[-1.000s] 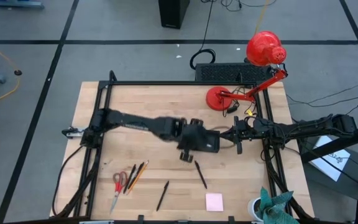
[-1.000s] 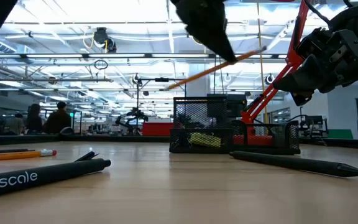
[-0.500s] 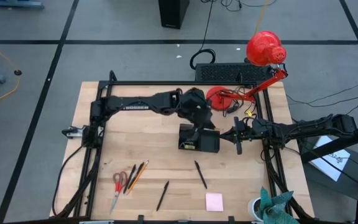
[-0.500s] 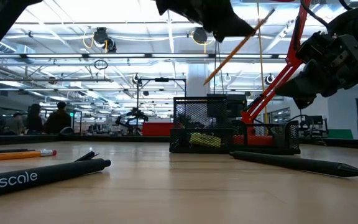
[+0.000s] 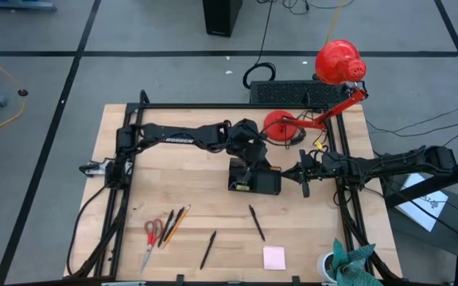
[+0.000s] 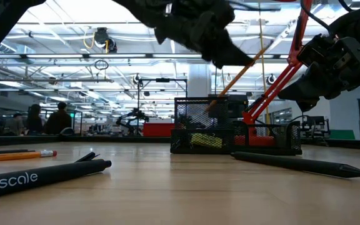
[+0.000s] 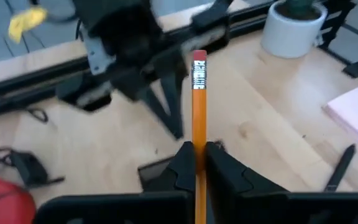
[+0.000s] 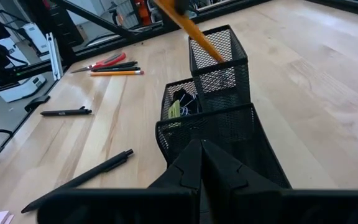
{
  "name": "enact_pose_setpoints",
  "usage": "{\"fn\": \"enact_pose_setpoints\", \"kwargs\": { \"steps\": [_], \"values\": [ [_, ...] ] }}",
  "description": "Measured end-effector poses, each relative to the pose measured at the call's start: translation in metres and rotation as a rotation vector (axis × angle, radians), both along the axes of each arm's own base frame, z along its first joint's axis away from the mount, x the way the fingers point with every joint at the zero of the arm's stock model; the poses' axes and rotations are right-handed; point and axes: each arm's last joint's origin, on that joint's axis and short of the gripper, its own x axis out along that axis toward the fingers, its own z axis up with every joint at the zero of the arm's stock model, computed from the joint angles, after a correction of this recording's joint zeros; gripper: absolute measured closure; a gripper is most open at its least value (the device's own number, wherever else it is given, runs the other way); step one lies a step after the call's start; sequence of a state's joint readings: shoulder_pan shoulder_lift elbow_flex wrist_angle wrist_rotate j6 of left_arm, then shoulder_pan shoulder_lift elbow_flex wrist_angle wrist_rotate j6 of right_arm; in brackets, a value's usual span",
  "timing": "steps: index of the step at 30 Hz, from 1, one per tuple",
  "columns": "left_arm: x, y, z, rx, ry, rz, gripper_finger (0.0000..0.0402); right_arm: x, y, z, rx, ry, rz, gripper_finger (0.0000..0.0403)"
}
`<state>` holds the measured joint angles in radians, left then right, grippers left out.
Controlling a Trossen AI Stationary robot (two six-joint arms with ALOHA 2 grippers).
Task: Pick and place office supplies into organizer
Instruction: Put the left yellow pencil into the black desk organizer
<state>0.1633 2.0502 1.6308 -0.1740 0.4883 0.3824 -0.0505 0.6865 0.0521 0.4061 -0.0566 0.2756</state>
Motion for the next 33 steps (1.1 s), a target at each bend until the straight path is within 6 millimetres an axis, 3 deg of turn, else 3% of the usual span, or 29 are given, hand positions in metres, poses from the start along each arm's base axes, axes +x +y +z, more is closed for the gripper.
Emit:
{"fn": "enact_pose_setpoints", "kwargs": {
  "steps": [7,13,18,33],
  "values": [
    [-0.008,0.011,-0.025,-0.04,0.023,0.032,0.0395,0.0,0.0,0.0,0.0,0.0,-0.001,0.0399],
    [-0.017,0.02,-0.046,-0.063,0.04,0.069,0.0379,0.0,0.0,0.0,-0.002,0.0,-0.001,0.0399],
    [-0.02,0.023,-0.053,-0.091,0.018,0.091,0.0385,0.0,0.0,0.0,-0.001,0.0,-0.002,0.0399],
    [-0.023,0.016,-0.02,-0.101,-0.125,0.046,0.0395,0.0,0.0,0.0,0.011,0.0,-0.004,0.0399]
  ]
}}
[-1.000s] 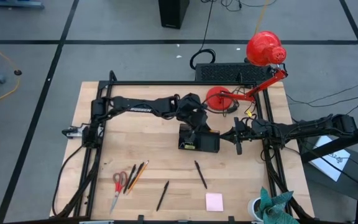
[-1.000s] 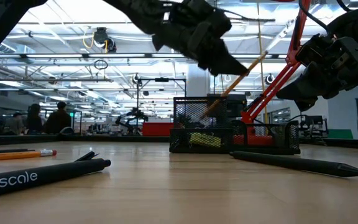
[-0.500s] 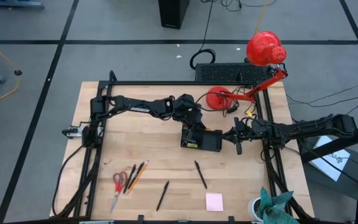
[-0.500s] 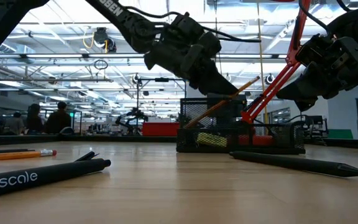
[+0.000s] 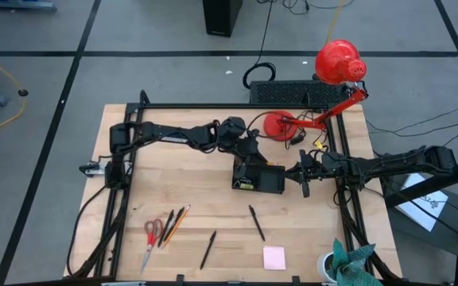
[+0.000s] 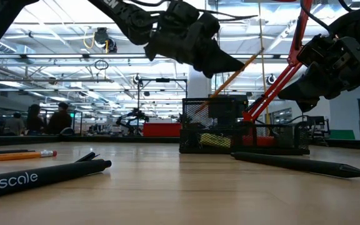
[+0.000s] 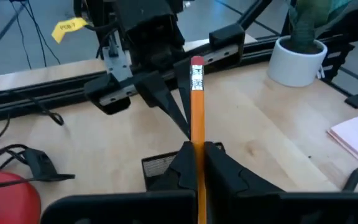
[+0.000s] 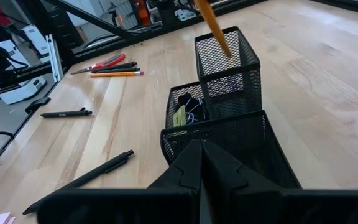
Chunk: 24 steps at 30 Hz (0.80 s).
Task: Pick and place office supplies into organizer
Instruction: Put the left yellow pencil into the black desk organizer
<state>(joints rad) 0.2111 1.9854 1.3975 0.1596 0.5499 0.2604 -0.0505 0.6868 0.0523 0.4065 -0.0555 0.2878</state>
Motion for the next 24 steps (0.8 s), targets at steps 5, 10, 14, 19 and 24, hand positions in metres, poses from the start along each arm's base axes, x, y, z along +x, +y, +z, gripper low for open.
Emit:
{"fn": "enact_pose_setpoints", "kwargs": {
  "steps": [5,10,14,19,24],
  "values": [
    [0.0,0.0,0.0,0.009,-0.006,-0.019,0.0391,0.0,0.003,0.0,0.007,0.0,0.018,0.0399],
    [0.0,-0.001,0.002,0.0,-0.025,-0.05,0.0395,0.0,0.006,0.0,0.005,-0.002,0.044,0.0399],
    [0.001,-0.002,0.004,0.001,-0.048,-0.065,0.0398,0.001,0.007,0.002,-0.001,-0.021,0.046,0.0399],
    [-0.004,-0.007,-0.01,-0.005,-0.082,-0.065,0.04,0.001,0.007,0.003,-0.002,-0.035,0.046,0.0399],
    [-0.018,0.004,-0.031,-0.074,-0.113,-0.011,0.04,0.001,0.007,0.003,-0.002,-0.035,0.046,0.0399]
  ]
}}
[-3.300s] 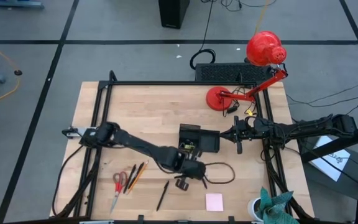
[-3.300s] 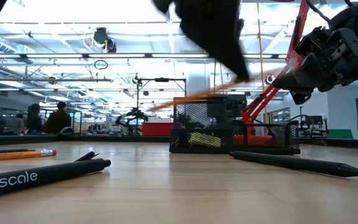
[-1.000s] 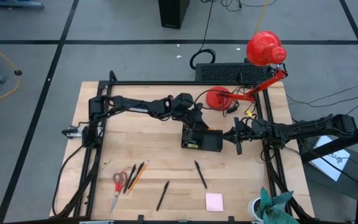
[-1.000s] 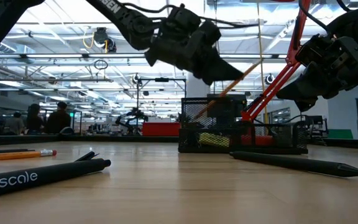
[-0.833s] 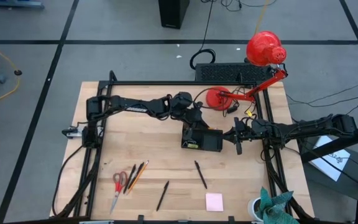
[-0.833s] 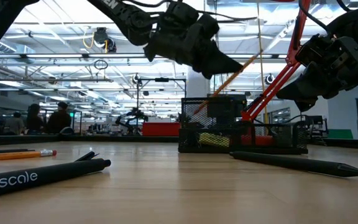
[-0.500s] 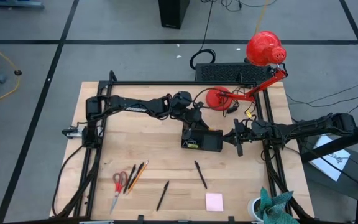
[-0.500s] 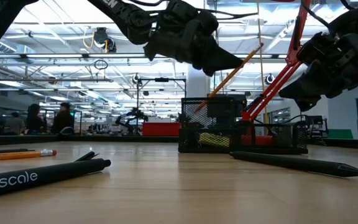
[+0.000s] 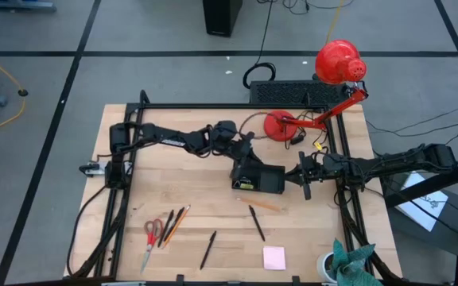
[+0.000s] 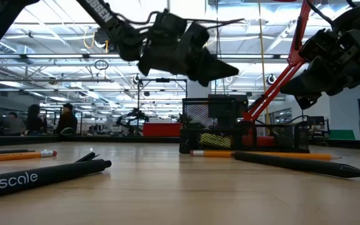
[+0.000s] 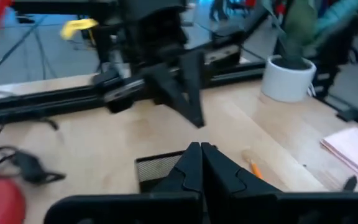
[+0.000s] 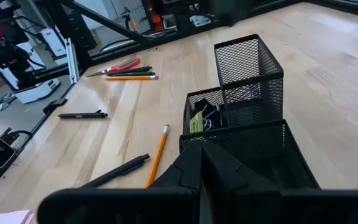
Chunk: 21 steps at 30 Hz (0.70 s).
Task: Pick and place office supplies into organizer
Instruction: Put the left yellow pencil into the black desk organizer
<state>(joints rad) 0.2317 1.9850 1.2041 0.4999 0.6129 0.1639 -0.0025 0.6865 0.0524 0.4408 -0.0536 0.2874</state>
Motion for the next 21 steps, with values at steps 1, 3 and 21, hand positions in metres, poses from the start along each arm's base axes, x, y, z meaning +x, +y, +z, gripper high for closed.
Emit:
{"fn": "enact_pose_setpoints", "kwargs": {
  "steps": [1,3,21],
  "values": [
    [-0.002,0.001,-0.002,-0.017,-0.003,0.006,0.04,0.0,0.0,0.0,0.0,0.0,0.0,0.0399],
    [-0.005,-0.001,-0.008,-0.044,0.005,0.006,0.0397,0.0,0.0,0.0,-0.002,0.0,0.0,0.0399],
    [-0.021,-0.157,-0.046,0.111,0.385,-0.263,0.0399,-0.002,0.019,-0.003,-0.087,0.017,0.156,0.0399]
  ]
}}
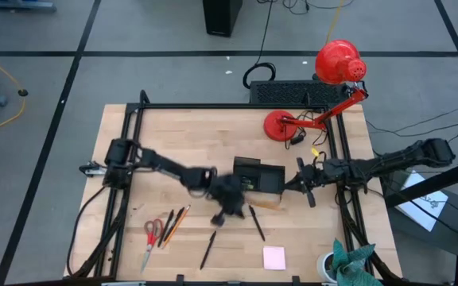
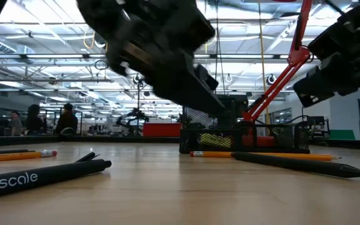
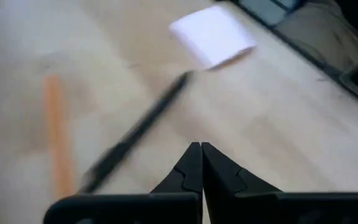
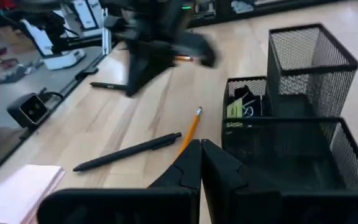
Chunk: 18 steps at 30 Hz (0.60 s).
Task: Pick and place office supplies into organizer
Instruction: Put the left yellow pencil into the black desk organizer
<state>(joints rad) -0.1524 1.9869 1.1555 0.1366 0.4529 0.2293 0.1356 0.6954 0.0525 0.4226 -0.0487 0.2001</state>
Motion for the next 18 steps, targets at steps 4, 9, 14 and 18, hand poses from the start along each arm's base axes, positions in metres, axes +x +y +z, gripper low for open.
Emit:
{"fn": "enact_pose_setpoints", "kwargs": {
  "steps": [4,9,14,18],
  "values": [
    [-0.008,-0.033,-0.001,0.066,-0.003,-0.018,0.0399,-0.001,0.01,0.0,-0.067,-0.017,-0.008,0.0399],
    [-0.018,-0.064,-0.002,0.102,0.008,-0.001,0.0396,0.004,0.024,0.009,-0.083,0.015,0.045,0.0399],
    [-0.026,-0.082,-0.007,0.1,0.058,0.019,0.0395,0.022,0.047,0.025,-0.123,0.062,0.082,0.0399],
    [-0.029,-0.089,-0.007,0.109,0.065,0.082,0.0395,0.045,0.072,0.041,-0.177,0.081,0.129,0.0399]
  ]
}}
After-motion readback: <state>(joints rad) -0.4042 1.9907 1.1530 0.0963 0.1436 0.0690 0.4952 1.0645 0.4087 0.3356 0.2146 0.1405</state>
